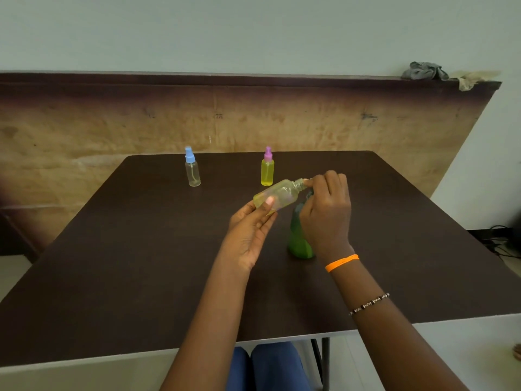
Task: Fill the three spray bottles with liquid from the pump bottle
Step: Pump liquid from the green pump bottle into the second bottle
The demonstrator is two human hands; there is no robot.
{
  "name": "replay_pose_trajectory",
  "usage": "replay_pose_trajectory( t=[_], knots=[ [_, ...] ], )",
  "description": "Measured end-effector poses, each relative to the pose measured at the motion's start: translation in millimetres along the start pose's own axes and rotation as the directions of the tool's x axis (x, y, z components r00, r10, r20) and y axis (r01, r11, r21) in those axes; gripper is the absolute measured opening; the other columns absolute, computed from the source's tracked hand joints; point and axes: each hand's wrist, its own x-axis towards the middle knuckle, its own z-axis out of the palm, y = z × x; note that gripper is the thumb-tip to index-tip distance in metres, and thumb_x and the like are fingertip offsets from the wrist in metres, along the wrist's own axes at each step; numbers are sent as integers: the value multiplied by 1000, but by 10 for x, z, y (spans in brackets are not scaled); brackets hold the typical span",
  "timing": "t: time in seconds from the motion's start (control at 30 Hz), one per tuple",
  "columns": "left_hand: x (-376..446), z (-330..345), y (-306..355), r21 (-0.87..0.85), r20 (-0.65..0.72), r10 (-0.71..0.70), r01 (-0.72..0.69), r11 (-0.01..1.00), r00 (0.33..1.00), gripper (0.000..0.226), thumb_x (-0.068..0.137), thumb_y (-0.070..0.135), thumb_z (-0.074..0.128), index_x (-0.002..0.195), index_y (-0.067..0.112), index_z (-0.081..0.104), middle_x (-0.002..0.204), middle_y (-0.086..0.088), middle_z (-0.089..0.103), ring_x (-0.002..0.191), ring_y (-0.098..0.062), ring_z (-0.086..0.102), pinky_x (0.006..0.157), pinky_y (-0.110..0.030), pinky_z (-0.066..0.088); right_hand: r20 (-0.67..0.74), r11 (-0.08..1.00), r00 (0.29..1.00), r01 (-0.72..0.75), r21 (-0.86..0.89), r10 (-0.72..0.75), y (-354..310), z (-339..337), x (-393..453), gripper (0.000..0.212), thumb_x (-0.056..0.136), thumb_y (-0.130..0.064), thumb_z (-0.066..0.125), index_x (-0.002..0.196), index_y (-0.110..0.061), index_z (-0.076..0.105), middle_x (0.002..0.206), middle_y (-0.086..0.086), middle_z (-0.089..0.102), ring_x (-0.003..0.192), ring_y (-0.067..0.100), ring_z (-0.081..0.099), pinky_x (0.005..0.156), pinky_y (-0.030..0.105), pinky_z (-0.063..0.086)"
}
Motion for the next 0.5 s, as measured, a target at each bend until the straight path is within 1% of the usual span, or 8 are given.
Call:
replay_pose_trajectory(
  t=[0.1, 0.17, 0.3, 0.37, 0.5],
  knots=[
    [-4, 44, 10, -14, 10, 5, -5, 1000, 1000, 22, 86, 6, 58, 108, 3, 60, 104, -11, 67, 97, -15, 65, 92, -24, 49, 50, 999, 999, -16, 42, 14, -39, -64, 113, 23, 74, 3, 36, 76, 0, 58, 75, 14, 52, 73, 23, 39, 62, 31, 36],
    [-22, 74, -1, -12, 4, 8, -8, 1000, 1000, 19, 87, 5, 58, 105, 3, 61, 102, -10, 67, 96, -15, 65, 92, -24, 49, 58, 998, 998, -34, 61, 31, -29, -87, 154, 23, 75, 0, 35, 75, 0, 58, 76, 14, 53, 73, 24, 42, 62, 31, 36],
    [-19, 63, -2, 18, 0, 10, -10, 1000, 1000, 14, 87, 6, 58, 101, 6, 62, 101, -8, 68, 97, -14, 65, 93, -25, 49, -12, 999, 1000, -23, 27, 23, 21, 2, 8, 22, 73, 12, 40, 74, 2, 59, 73, 16, 51, 71, 21, 36, 60, 31, 35],
    [-14, 47, 2, 36, -5, 4, -3, 999, 1000, 13, 87, 7, 58, 100, 7, 62, 100, -8, 68, 95, -14, 65, 92, -24, 49, -24, 999, 1000, -20, 29, 20, 64, 39, -30, 21, 70, 16, 44, 74, 3, 59, 72, 17, 51, 70, 21, 35, 59, 30, 33],
    [-19, 51, 37, 39, -7, 11, -10, 999, 1000, 15, 86, 6, 59, 101, 7, 62, 101, -8, 68, 95, -14, 65, 92, -25, 49, -7, 999, 1000, -23, 36, 23, 30, 9, 5, 24, 72, 13, 38, 75, 3, 60, 73, 17, 51, 72, 22, 35, 60, 31, 34]
  ],
)
